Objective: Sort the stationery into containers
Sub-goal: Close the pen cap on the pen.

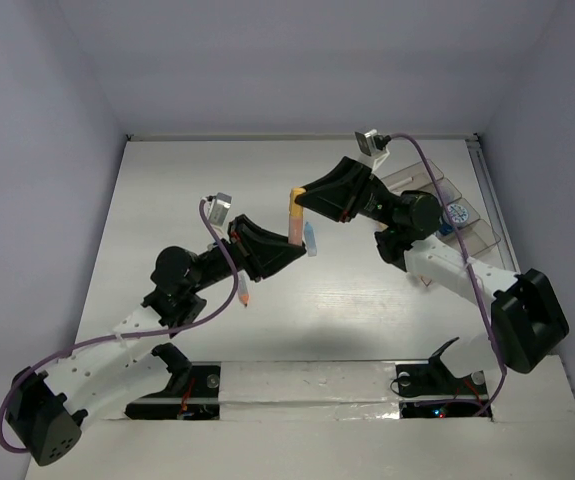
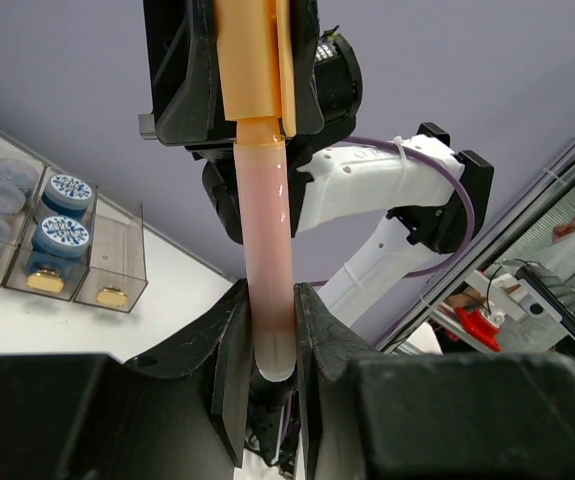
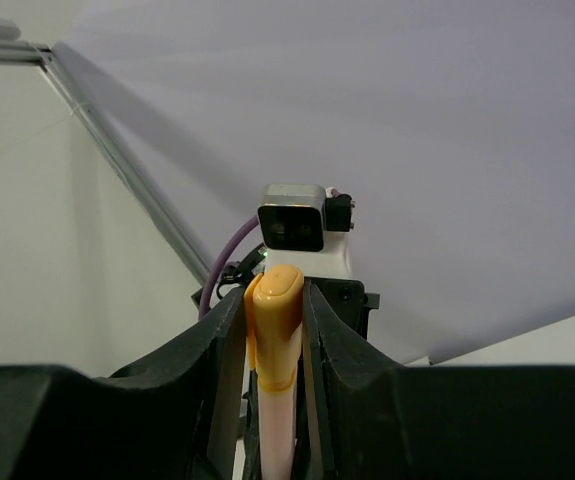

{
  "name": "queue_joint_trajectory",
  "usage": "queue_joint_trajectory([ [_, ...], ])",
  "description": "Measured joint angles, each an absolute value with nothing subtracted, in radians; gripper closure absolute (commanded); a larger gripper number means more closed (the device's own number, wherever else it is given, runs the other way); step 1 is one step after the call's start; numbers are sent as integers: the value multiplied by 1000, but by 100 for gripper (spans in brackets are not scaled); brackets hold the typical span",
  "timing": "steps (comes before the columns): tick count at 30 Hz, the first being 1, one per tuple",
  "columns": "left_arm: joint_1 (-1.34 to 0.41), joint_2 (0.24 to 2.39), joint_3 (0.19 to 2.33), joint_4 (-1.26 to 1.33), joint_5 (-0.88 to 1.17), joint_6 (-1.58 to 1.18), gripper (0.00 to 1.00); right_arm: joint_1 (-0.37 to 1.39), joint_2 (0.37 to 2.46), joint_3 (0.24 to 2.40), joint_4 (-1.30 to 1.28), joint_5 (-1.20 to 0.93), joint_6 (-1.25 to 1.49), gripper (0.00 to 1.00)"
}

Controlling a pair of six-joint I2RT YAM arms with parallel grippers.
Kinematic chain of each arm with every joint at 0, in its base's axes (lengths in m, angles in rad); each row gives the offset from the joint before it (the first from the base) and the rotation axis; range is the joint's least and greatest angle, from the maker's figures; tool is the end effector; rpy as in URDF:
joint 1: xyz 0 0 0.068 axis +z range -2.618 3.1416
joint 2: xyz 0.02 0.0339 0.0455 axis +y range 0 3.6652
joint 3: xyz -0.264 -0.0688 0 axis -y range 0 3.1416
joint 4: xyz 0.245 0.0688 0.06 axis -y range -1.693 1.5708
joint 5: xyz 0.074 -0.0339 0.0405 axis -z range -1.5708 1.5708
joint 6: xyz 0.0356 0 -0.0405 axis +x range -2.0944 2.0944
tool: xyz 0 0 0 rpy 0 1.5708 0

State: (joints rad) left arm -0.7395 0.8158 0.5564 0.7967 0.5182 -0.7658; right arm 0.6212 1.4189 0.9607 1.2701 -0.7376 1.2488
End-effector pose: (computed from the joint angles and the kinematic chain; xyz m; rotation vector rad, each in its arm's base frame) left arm 0.1222 -0.1353 0.3546 0.5174 1.1485 -1.5941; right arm 0.2263 0.1914 0.3927 -0.5342 1.0893 1.9577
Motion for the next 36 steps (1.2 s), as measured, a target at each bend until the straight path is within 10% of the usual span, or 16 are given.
queue_joint_trajectory([
  [36, -745, 765, 674, 399, 593, -724, 100, 678, 1190, 879, 755, -678, 963, 100],
])
